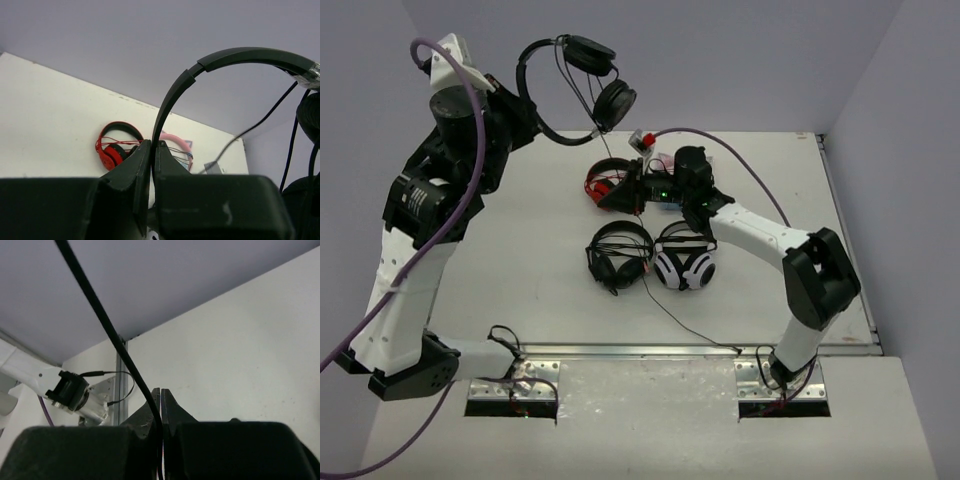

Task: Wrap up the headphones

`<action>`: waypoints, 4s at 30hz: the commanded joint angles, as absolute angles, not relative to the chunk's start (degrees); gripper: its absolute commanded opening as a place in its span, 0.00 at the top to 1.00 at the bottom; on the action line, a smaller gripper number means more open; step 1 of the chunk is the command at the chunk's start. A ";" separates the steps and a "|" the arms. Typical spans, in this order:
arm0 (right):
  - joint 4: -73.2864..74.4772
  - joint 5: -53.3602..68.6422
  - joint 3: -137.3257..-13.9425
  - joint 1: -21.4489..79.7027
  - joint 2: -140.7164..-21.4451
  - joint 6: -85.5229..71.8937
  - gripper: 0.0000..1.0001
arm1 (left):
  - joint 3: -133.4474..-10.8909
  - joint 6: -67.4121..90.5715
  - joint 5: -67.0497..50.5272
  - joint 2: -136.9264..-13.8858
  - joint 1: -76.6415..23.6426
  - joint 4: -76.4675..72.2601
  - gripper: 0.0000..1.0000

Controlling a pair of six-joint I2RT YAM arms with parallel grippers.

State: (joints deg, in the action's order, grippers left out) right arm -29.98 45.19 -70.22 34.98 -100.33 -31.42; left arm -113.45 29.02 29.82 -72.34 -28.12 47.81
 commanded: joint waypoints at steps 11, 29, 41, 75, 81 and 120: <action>-15.24 30.42 -62.74 43.94 -82.10 -15.92 0.99 | -118.33 31.81 21.19 -85.61 -6.43 46.33 1.00; 33.73 21.28 -103.17 48.08 -92.89 15.01 0.99 | -87.11 17.41 36.74 -83.50 -15.54 41.75 1.00; 24.89 -1.65 -90.63 47.99 -86.76 33.57 0.99 | -68.04 10.72 17.51 -73.57 -30.67 37.54 1.00; 7.31 22.93 -78.05 34.28 -86.93 6.43 0.86 | -71.19 14.32 14.67 -51.68 -38.14 21.27 1.00; -5.43 31.88 -73.22 33.49 -86.84 -4.91 0.85 | -77.15 15.82 17.74 -51.32 -38.14 20.91 1.00; 7.43 28.56 -70.12 45.26 -79.10 -1.94 0.99 | -105.30 27.60 44.29 -89.82 -16.00 38.32 1.00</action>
